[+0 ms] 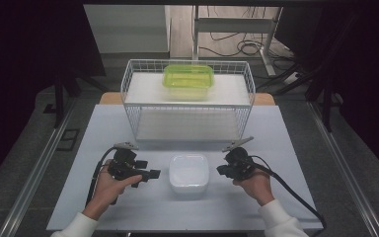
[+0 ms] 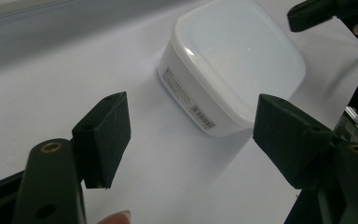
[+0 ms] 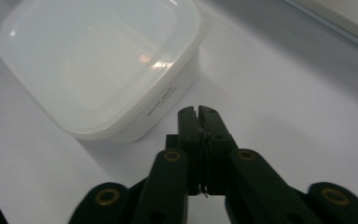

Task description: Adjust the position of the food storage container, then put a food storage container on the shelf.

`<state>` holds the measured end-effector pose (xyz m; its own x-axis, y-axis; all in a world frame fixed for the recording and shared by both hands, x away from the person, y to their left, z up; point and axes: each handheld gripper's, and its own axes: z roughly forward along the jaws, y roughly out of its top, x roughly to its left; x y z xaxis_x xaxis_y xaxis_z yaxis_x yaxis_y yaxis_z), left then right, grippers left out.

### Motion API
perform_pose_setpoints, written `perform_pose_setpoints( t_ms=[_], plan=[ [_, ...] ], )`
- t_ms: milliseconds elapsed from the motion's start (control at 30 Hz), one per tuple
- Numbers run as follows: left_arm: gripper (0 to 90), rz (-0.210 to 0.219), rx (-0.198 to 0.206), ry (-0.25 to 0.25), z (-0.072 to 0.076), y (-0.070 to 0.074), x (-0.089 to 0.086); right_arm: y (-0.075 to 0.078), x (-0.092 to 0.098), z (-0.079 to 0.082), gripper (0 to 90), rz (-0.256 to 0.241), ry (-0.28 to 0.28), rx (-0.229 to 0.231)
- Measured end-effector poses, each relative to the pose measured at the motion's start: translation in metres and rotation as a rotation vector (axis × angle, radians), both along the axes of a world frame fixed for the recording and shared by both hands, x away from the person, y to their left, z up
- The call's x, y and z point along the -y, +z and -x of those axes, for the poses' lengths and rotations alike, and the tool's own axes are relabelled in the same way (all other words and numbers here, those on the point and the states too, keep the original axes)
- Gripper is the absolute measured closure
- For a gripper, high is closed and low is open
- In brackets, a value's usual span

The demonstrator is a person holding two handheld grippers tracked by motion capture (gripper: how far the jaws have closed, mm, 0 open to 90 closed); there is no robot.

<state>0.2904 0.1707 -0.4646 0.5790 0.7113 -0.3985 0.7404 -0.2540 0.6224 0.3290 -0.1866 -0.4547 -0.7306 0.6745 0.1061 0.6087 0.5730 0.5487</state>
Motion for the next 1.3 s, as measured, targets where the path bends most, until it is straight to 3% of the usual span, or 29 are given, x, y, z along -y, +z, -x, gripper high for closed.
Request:
perform_pose_setpoints(
  t_ms=[67,133,267,333,367,500,867,1100,1300],
  plan=[
    [26.9,0.007,0.001,0.021,0.0,0.0,0.0,0.001,0.003,0.002,77.5,-0.019,-0.016,0.002],
    [26.9,0.012,0.006,0.034,0.0,0.0,0.001,0.003,0.009,0.004,67.9,-0.057,-0.047,0.002],
    [27.0,0.014,0.039,0.053,0.001,0.003,0.003,0.003,0.012,0.007,46.1,-0.073,-0.091,0.033],
    [26.8,0.015,0.048,0.059,0.002,0.006,0.005,0.004,0.012,0.01,37.7,-0.116,-0.098,0.022],
    [26.7,0.015,0.048,0.059,0.002,0.006,0.005,0.004,0.012,0.01,37.7,-0.116,-0.098,0.022],
    [25.8,0.005,0.044,0.058,0.006,0.006,0.007,0.007,0.015,0.011,30.3,-0.198,-0.102,0.0],
    [24.6,0.021,0.021,0.055,0.003,0.006,0.021,0.005,0.017,0.017,26.7,-0.221,-0.099,-0.014],
    [23.4,0.063,0.008,0.058,-0.003,0.004,0.035,0.005,0.019,0.015,28.5,-0.246,-0.139,-0.024],
    [24.1,0.095,-0.022,0.072,-0.008,0.002,0.032,0.005,0.019,0.011,33.1,-0.311,-0.151,-0.043]
  ],
)
